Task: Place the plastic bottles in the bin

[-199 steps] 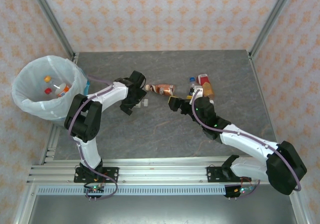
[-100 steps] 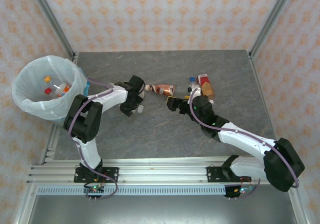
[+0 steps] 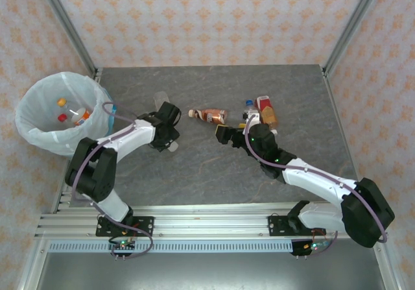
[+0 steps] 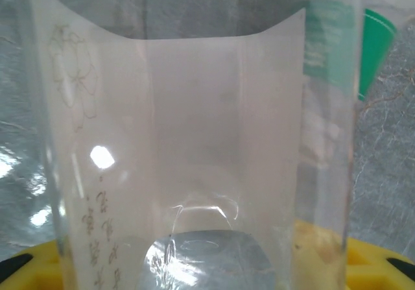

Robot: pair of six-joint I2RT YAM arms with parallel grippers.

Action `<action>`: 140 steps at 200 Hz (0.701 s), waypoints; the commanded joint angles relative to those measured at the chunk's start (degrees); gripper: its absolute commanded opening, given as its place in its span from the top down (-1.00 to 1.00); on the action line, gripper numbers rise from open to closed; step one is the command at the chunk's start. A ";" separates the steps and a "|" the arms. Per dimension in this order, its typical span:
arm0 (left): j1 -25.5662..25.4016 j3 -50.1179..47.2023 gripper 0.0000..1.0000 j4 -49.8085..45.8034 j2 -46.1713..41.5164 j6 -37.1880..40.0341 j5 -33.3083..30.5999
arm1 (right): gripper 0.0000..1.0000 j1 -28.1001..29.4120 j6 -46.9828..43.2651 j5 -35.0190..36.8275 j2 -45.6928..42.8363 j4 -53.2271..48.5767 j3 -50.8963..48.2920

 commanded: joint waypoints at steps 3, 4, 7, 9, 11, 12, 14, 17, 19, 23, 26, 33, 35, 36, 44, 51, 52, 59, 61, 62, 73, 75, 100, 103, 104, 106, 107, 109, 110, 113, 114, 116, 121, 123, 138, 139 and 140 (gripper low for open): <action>-0.06 -1.43 -0.01 -0.36 -3.72 4.48 -3.34 | -0.98 0.27 -1.82 0.12 0.37 0.82 2.48; -0.06 -1.46 -0.01 -0.41 -3.81 4.66 -3.36 | -0.98 0.27 -1.81 0.18 0.37 0.87 2.48; -0.05 -1.48 0.00 -0.49 -4.00 5.05 -3.32 | -0.98 0.31 -1.87 0.19 1.43 0.98 2.48; -0.06 -1.48 0.00 -0.46 -4.19 5.40 -3.37 | -0.98 0.27 -1.80 0.18 1.60 1.07 2.48; -0.06 -1.48 0.00 -0.45 -4.30 5.62 -3.45 | -0.98 0.31 -1.80 0.17 1.64 1.13 2.48; -0.06 -1.48 0.00 -0.45 -4.36 5.76 -3.46 | -0.98 0.29 -1.76 0.21 1.71 1.16 2.43; -0.06 -1.48 0.00 -0.45 -4.47 6.08 -3.41 | -0.98 0.27 -1.68 0.24 1.76 1.22 2.40; -0.06 -1.51 0.00 -0.46 -4.65 6.63 -3.33 | -0.98 0.27 -1.59 0.27 1.79 1.27 2.35; -0.06 -1.49 0.00 -0.43 -4.72 6.96 -3.20 | -0.98 0.27 -1.60 0.27 1.84 1.27 2.38; -0.06 -1.54 0.00 -0.23 -4.90 7.74 -2.93 | -0.98 0.27 -1.47 0.29 1.90 1.22 2.40; -0.06 -1.43 0.00 -0.10 -5.01 8.42 -2.68 | -0.98 0.27 -1.41 0.25 1.87 1.25 2.39; -0.04 -1.36 -0.01 0.15 -5.21 9.75 -2.01 | -0.98 0.31 -1.36 0.17 1.99 1.25 2.34; -0.05 -1.34 -0.01 0.16 -5.28 10.00 -1.95 | -0.98 0.28 -1.25 0.16 2.00 1.27 2.38; -0.06 -1.32 -0.01 0.16 -5.33 10.19 -1.88 | -0.98 0.27 -1.22 0.20 1.98 1.27 2.38; -0.06 -1.06 0.00 0.15 -5.59 11.08 -1.72 | -0.98 0.27 -1.12 0.15 2.04 1.19 2.39; -0.06 -0.78 0.00 0.16 -5.81 11.70 -1.74 | -0.98 0.27 -1.05 0.16 2.08 1.18 2.31; -0.06 -0.78 0.00 0.16 -5.86 11.83 -1.73 | -0.98 0.27 -1.03 0.20 2.10 1.14 2.31; -0.06 -0.38 0.00 -0.15 -6.08 12.39 -1.87 | -0.98 0.27 -1.06 0.32 2.11 1.14 2.27; -0.06 -0.24 0.00 -0.22 -6.15 12.57 -1.89 | -0.98 0.27 -1.08 0.33 2.12 1.17 2.29; -0.02 -0.15 0.00 -0.34 -6.21 12.71 -1.89 | -0.98 0.27 -1.09 0.33 2.12 1.18 2.29; -0.10 0.23 -0.01 0.14 -6.89 14.07 -1.63 | -0.98 0.27 -1.08 0.52 2.21 1.15 2.45; -0.14 0.27 -0.01 0.25 -7.02 14.20 -1.63 | -0.98 0.27 -1.09 0.51 2.26 1.17 2.42; -0.18 -0.34 -0.03 2.52 -10.50 16.05 -1.02 | -0.98 0.27 -1.10 0.40 2.42 1.17 2.99; -0.17 -0.27 -0.03 2.53 -10.69 16.36 -1.06 | -0.98 0.27 -1.07 0.34 2.35 1.18 3.05; -0.16 -0.22 -0.03 2.49 -11.02 16.36 -1.04 | -0.98 0.27 -1.08 0.38 2.28 1.19 3.07; -0.17 -0.04 -0.03 2.42 -11.15 16.62 -1.02 | -0.98 0.31 -1.03 0.28 2.25 1.19 3.09; -0.16 -0.01 -0.03 2.34 -11.26 16.71 -1.06 | -0.98 0.29 -1.02 0.26 2.28 1.19 3.13; -0.15 0.16 -0.03 2.25 -11.45 16.95 -1.09 | -0.98 0.31 -1.08 0.25 2.22 1.19 3.15; -0.19 0.27 -0.03 2.22 -11.65 16.95 -1.10 | -0.98 0.33 -1.00 0.20 2.22 1.19 3.17; -0.15 0.56 -0.03 1.94 -11.97 17.29 -1.10 | -0.98 0.35 -0.96 0.17 2.15 1.25 3.18; -0.19 0.69 -0.03 1.84 -12.02 17.39 -1.15 | -0.98 0.35 -0.99 0.12 2.14 1.22 3.18; -0.20 0.89 -0.02 1.53 -12.17 17.67 -1.16 | -0.98 0.35 -0.94 0.04 2.08 1.33 3.18; -0.14 1.67 0.00 0.81 -12.47 18.33 -1.21 | -0.98 0.35 -1.00 -0.58 2.04 1.56 3.18; -0.14 1.99 0.01 0.54 -12.56 18.67 -1.22 | -0.98 0.40 -1.12 -0.91 1.90 1.61 3.18; -0.15 4.45 0.12 -1.44 -13.09 21.69 -0.92 | -0.98 0.41 -1.75 -3.30 2.15 1.74 3.46; -0.15 4.61 0.13 -1.52 -13.11 21.88 -0.92 | -0.98 0.42 -1.82 -3.42 2.14 1.68 3.54; -0.15 4.73 0.14 -1.64 -13.16 22.02 -0.97 | -0.98 0.43 -1.85 -3.61 2.18 1.70 3.62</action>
